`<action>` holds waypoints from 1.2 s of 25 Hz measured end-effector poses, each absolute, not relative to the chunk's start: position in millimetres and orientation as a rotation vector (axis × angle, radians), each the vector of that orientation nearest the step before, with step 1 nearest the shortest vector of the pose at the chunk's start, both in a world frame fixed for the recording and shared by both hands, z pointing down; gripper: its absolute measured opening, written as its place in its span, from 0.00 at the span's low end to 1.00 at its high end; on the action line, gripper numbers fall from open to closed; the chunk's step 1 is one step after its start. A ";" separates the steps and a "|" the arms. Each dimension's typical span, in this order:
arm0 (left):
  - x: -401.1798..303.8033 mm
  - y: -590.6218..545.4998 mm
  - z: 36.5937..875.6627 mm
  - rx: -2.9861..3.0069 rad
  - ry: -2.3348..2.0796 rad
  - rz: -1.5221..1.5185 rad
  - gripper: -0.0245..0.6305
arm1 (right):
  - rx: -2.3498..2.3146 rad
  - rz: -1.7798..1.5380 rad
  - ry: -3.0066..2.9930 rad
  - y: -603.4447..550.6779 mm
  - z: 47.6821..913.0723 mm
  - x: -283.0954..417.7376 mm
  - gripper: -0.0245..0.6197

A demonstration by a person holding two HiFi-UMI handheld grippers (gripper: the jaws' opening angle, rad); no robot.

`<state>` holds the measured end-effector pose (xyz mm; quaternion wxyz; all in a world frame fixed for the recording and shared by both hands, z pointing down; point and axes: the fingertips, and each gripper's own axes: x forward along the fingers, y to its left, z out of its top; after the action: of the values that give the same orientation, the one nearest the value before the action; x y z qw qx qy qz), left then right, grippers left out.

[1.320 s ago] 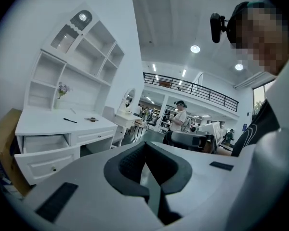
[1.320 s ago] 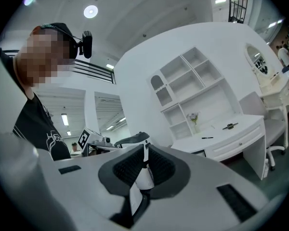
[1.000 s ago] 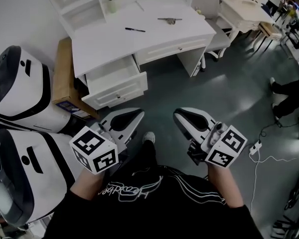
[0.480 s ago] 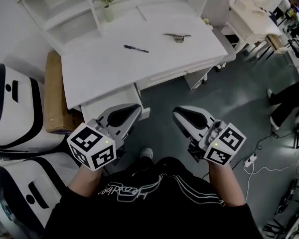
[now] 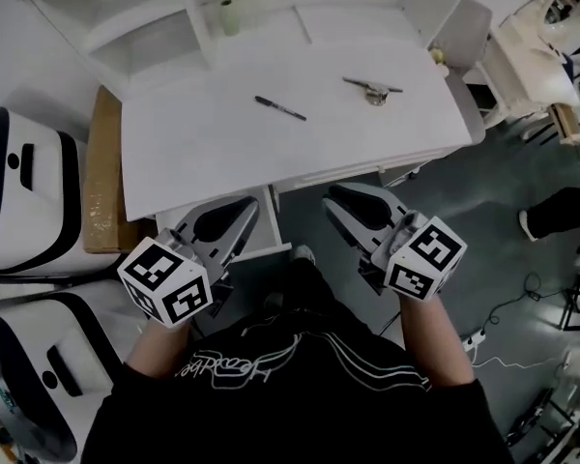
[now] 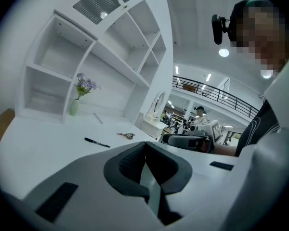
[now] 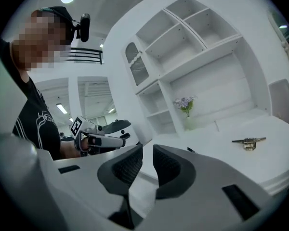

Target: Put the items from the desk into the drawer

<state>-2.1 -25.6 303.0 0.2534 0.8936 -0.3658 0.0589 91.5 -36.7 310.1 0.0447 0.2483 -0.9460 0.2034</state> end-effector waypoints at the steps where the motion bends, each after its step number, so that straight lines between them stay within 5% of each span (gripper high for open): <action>1: -4.1 -36.4 304.1 2.421 -1.017 0.167 0.07 | 0.746 0.623 -2.888 -50.6 312.5 91.4 0.13; 8: -21.6 -93.3 324.1 2.302 -1.136 0.159 0.07 | 0.671 0.601 -2.832 -142.8 342.7 85.5 0.14; 19: -50.8 -152.1 356.0 2.158 -1.259 0.153 0.07 | 0.547 0.422 -2.689 -254.6 406.7 51.5 0.31; 30: -68.1 -170.6 368.0 2.098 -1.316 0.175 0.07 | 0.430 0.272 -2.431 -302.5 496.2 27.5 0.32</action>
<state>-68.1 -170.6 368.0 0.3234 0.7997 -0.5014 0.0668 27.5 -302.5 496.2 0.3230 0.1640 -0.9263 0.1036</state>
